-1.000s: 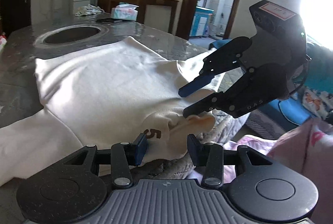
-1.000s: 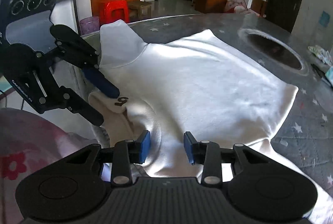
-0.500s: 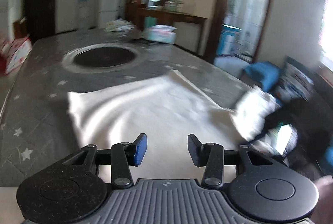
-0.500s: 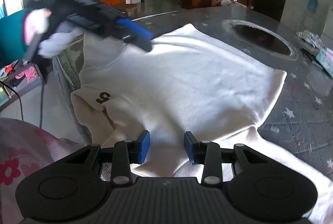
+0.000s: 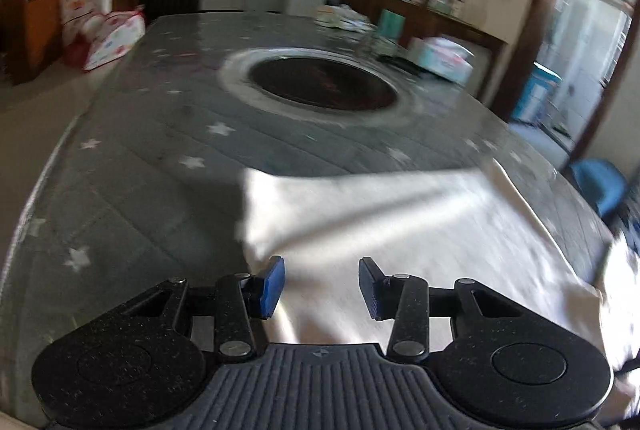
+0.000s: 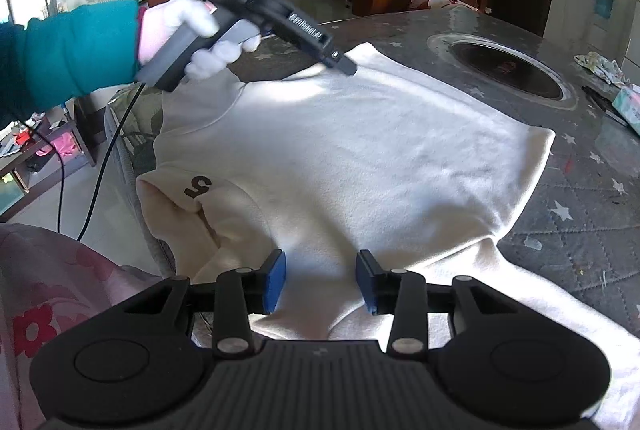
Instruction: Fold clothes
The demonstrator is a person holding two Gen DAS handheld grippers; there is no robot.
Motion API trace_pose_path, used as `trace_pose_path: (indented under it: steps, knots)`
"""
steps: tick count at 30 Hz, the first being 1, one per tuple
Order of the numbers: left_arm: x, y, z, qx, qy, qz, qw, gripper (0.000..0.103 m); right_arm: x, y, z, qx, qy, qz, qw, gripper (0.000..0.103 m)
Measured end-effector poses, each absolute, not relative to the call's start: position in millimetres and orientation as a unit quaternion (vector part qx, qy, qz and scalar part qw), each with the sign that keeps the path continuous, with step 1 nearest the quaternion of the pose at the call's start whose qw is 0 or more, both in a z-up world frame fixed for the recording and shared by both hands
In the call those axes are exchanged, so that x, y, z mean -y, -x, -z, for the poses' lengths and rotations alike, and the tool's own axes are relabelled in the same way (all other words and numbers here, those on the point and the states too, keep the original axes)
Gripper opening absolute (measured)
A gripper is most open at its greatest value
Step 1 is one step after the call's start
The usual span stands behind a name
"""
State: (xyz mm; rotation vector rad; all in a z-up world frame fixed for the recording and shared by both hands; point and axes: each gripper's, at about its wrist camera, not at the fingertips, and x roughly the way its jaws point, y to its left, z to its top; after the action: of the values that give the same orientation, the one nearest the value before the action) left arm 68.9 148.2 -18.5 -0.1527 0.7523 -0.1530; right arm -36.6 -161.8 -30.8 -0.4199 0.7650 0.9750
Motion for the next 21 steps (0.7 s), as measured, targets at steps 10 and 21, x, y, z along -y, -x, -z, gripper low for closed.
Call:
trace_pose_path:
  steps: [10,21]
  knots:
    - [-110.8,-106.0,24.5,-0.360,-0.019,0.082,0.929,0.047,163.7,31.6,31.3,-0.359,0.188,-0.460,0.790,0.043]
    - [-124.8,-121.6,20.0,-0.342,-0.022,0.028,0.939,0.054,165.0,30.0,31.7,-0.360,0.186,-0.464,0.788,0.044]
